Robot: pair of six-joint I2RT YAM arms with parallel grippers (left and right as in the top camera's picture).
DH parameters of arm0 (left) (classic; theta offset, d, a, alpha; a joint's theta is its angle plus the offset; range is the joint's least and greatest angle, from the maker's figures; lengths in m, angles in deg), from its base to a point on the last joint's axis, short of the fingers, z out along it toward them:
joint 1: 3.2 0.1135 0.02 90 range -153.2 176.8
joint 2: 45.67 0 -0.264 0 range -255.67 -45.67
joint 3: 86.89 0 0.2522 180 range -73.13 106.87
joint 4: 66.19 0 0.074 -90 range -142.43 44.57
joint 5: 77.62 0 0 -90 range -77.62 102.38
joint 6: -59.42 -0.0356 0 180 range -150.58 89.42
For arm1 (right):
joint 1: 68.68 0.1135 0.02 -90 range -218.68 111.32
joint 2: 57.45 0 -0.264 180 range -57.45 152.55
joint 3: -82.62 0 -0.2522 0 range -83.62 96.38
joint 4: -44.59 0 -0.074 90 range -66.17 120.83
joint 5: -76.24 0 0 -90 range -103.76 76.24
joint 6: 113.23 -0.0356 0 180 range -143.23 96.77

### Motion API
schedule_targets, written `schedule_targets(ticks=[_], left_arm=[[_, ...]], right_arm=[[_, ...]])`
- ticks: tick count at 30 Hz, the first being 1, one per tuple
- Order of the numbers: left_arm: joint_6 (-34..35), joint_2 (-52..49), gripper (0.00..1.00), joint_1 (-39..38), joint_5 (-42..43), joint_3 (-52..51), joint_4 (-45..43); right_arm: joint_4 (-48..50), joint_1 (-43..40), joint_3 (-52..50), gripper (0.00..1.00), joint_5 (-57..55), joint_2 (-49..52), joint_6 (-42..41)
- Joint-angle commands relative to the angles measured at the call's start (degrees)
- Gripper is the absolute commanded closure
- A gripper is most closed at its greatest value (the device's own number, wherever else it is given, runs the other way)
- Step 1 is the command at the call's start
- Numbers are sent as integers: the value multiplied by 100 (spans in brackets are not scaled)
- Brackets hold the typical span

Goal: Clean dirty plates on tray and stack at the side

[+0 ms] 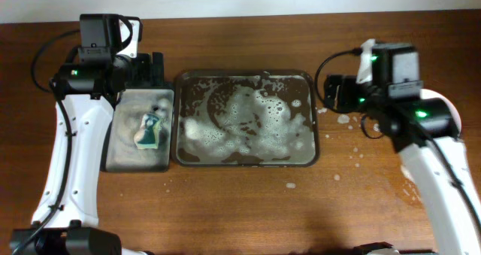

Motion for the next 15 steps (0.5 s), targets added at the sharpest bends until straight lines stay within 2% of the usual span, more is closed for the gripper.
schedule_targets(ticks=[1,6,10,15], left_arm=[[-31,-61,1,0,103,20,7],[-31,-61,1,0,103,20,7],[-31,-61,1,0,103,20,7],[-31,-61,1,0,103,20,7]], right_arm=[[-476,26,962,2,0,-304,205],[-715,26,1283,2,164,-730,205],[-905,26,1283,2,-337,-743,216],[-739,-55,1193,1,-175,-938,649]])
